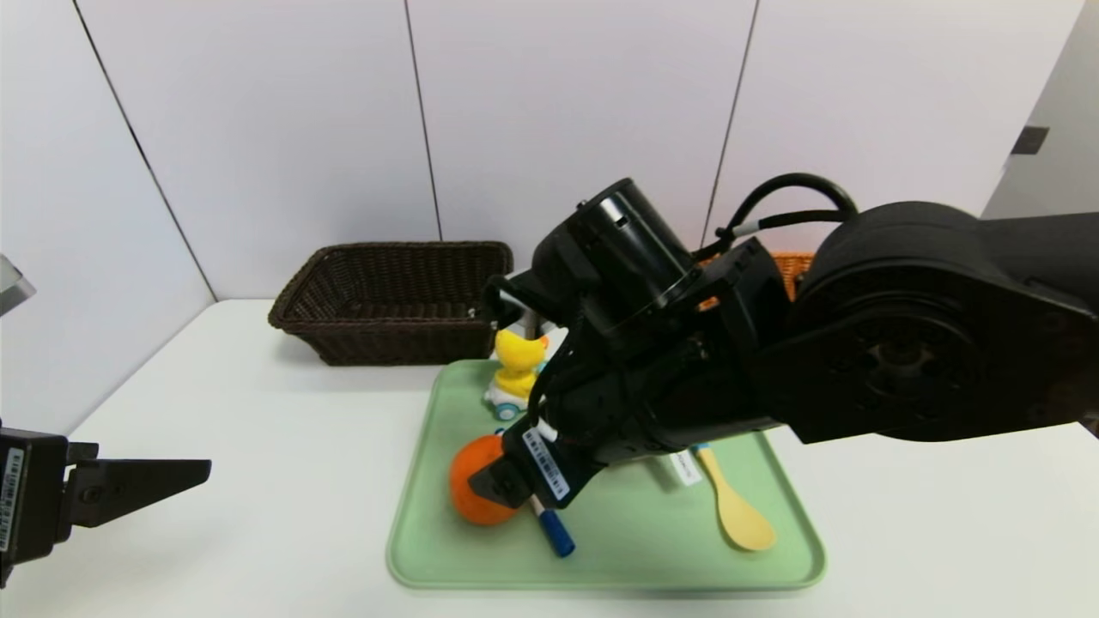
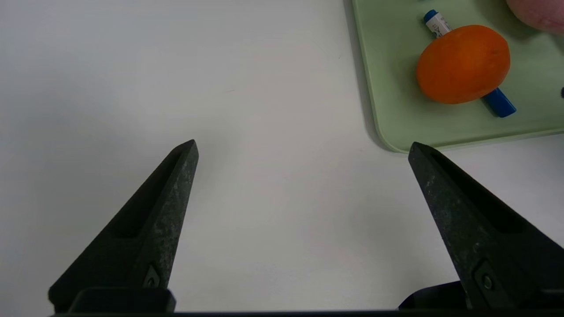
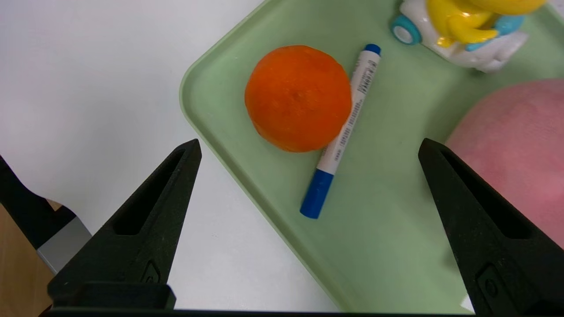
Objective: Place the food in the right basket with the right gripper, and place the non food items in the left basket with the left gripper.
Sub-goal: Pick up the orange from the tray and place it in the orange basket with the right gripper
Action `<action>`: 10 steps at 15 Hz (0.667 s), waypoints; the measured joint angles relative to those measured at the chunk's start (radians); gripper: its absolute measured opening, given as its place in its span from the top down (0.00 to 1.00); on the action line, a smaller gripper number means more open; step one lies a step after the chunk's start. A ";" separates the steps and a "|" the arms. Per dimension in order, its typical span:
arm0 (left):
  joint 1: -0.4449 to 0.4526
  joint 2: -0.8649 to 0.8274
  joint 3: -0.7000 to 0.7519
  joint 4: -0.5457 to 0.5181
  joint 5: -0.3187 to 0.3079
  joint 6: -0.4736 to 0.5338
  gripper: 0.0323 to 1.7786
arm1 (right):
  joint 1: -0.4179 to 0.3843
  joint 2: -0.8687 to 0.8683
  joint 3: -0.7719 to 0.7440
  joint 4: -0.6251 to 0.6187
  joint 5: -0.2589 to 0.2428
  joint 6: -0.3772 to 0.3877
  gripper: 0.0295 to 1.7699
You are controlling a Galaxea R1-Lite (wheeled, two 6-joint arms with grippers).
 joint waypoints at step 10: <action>0.000 -0.001 0.000 0.000 0.001 -0.001 0.05 | 0.017 0.172 -0.103 0.003 -0.026 -0.007 0.04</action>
